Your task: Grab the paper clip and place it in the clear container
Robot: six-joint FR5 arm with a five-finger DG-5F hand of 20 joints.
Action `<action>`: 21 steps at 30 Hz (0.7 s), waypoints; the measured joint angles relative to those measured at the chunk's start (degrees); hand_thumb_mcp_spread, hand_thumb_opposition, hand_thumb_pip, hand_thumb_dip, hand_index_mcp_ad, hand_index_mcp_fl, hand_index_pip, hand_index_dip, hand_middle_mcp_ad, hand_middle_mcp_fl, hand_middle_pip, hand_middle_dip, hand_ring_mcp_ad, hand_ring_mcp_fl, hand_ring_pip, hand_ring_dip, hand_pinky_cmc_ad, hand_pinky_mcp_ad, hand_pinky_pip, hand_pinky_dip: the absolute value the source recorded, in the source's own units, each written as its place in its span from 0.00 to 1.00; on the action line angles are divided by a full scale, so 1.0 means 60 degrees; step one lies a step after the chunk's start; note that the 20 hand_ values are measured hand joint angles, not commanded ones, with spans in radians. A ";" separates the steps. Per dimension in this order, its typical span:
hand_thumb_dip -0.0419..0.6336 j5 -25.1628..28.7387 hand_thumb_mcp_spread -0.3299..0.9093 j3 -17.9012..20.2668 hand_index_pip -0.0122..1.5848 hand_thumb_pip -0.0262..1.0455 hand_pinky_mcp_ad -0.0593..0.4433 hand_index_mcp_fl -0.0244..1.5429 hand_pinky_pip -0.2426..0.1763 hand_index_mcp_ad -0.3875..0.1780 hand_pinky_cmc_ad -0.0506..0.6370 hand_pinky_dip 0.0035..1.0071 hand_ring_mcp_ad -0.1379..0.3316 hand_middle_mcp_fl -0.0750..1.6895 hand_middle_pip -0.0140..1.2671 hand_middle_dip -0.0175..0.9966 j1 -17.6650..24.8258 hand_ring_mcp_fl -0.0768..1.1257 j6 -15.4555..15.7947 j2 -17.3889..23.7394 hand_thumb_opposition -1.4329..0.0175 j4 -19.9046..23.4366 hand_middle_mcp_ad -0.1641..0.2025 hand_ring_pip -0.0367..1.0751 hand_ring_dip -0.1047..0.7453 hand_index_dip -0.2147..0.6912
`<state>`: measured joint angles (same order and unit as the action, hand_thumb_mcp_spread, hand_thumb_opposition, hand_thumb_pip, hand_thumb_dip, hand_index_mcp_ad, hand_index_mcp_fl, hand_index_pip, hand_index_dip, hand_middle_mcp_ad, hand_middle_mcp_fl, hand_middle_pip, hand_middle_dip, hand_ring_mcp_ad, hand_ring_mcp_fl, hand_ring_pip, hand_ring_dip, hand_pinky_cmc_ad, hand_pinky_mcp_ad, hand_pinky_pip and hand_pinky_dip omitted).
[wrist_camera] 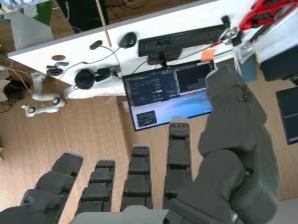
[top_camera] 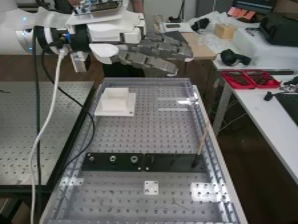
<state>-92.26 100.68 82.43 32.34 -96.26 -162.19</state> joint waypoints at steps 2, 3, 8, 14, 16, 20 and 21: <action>0.46 0.0103 0.65 0.0001 0.13 0.38 0.61 0.26 0.49 0.40 0.55 0.19 0.58 0.13 0.12 0.20 0.0027 0.08 -0.0012 0.0057 0.44 -0.0101 0.51 0.13 0.19 0.55; 0.46 0.0174 0.65 0.0008 0.12 0.38 0.61 0.24 0.49 0.40 0.55 0.19 0.58 0.13 0.12 0.20 0.0043 0.08 -0.0021 0.0081 0.45 -0.0119 0.51 0.13 0.19 0.55; 0.41 0.0603 0.64 0.0139 0.09 0.36 0.61 0.18 0.47 0.40 0.55 0.22 0.58 0.13 0.12 0.20 0.0169 0.08 -0.0018 0.0191 0.45 -0.0007 0.51 0.13 0.19 0.57; 0.37 0.1124 0.62 0.0325 0.08 0.35 0.61 0.14 0.47 0.41 0.55 0.24 0.58 0.13 0.12 0.20 0.0429 0.08 -0.0045 0.0278 0.48 0.0207 0.51 0.13 0.19 0.57; 0.36 0.1196 0.62 0.0346 0.08 0.35 0.61 0.14 0.47 0.41 0.55 0.24 0.58 0.13 0.12 0.20 0.0476 0.08 -0.0016 0.0278 0.48 0.0236 0.51 0.13 0.19 0.57; 0.35 0.1379 0.62 0.0393 0.07 0.33 0.61 0.12 0.47 0.41 0.55 0.25 0.58 0.13 0.12 0.20 0.0592 0.08 0.0004 0.0283 0.48 0.0357 0.51 0.13 0.19 0.57; 0.35 0.1404 0.62 0.0404 0.07 0.33 0.61 0.12 0.47 0.41 0.55 0.25 0.58 0.13 0.12 0.20 0.0613 0.08 0.0024 0.0285 0.48 0.0400 0.51 0.13 0.19 0.57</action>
<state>-83.83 103.11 86.10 32.48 -94.55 -159.80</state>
